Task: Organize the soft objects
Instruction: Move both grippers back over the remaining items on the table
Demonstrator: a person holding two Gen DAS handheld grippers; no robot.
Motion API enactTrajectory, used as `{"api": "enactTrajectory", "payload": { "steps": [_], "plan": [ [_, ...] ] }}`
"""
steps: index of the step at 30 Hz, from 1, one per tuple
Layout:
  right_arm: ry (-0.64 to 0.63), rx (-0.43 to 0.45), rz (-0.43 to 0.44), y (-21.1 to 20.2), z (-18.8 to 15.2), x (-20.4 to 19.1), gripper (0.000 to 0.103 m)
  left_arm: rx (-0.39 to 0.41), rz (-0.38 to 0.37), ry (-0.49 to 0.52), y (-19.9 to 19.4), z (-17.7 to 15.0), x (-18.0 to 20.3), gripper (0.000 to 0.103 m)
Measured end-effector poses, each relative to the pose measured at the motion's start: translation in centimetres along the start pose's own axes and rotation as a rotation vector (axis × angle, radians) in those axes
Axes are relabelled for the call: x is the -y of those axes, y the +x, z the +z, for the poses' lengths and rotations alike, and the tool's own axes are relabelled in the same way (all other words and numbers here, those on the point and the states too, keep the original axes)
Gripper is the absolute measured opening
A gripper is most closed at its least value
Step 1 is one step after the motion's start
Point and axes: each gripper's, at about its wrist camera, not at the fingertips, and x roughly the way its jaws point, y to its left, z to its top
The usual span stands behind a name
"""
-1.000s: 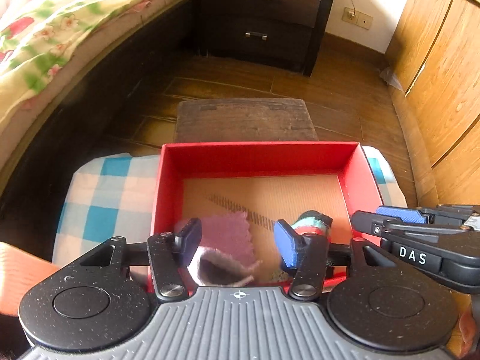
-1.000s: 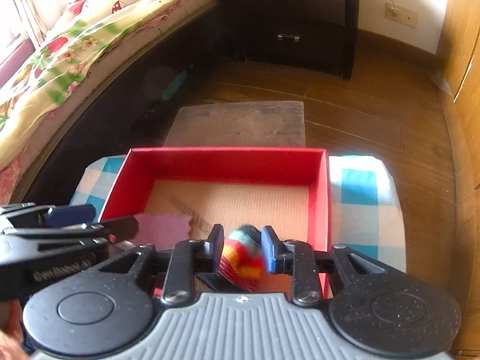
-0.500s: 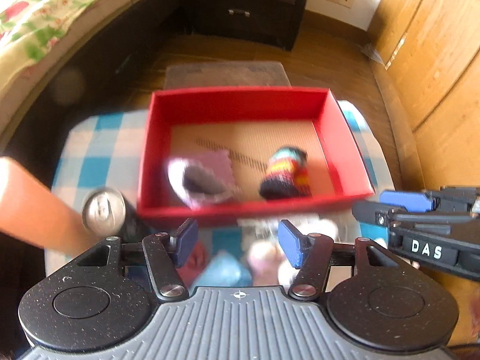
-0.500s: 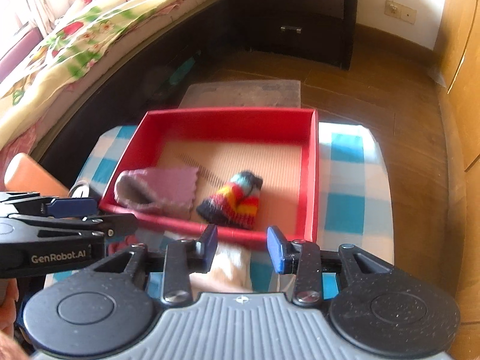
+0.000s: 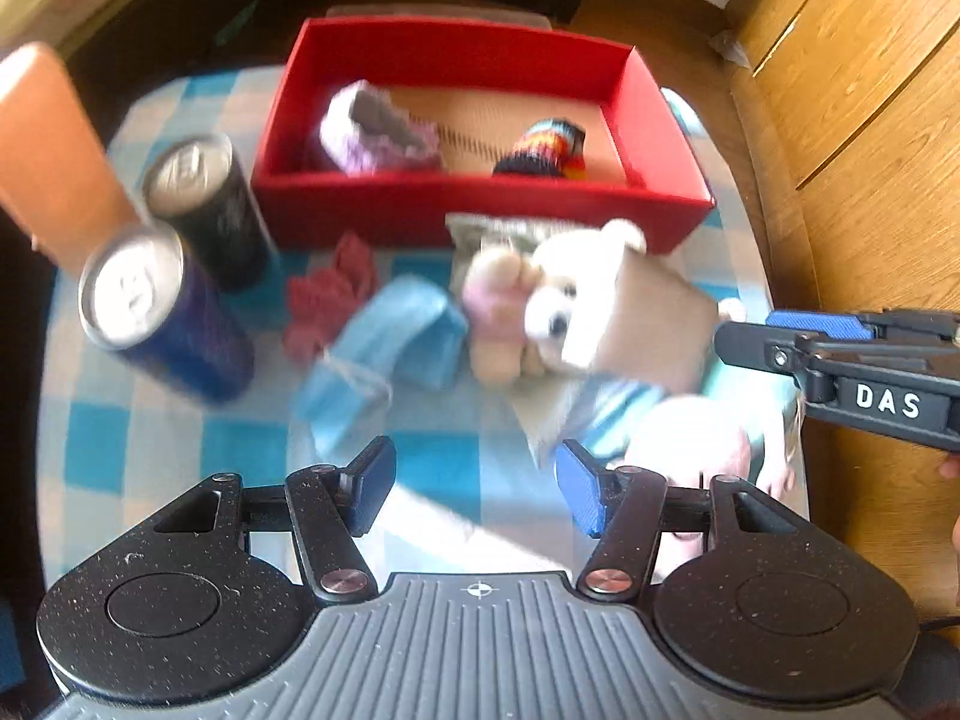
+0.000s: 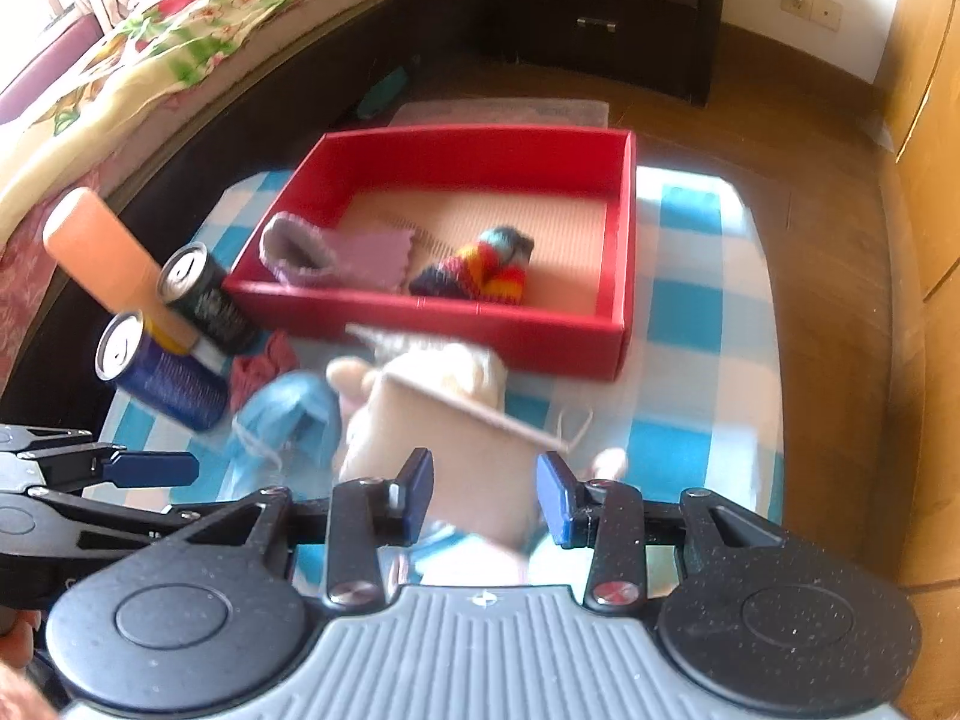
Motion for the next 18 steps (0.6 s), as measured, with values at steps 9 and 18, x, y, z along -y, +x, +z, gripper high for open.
{"api": "enactTrajectory", "payload": {
  "steps": [9, 18],
  "plan": [
    [0.005, -0.028, 0.027, -0.3, -3.9, 0.5, 0.021, -0.021, 0.028, -0.081, 2.2, -2.9, 0.4, 0.069],
    [0.064, -0.035, 0.065, -0.3, -5.4, 1.9, 0.022, 0.014, 0.117, -0.088, 3.2, -3.3, 2.1, 0.08]
  ]
}}
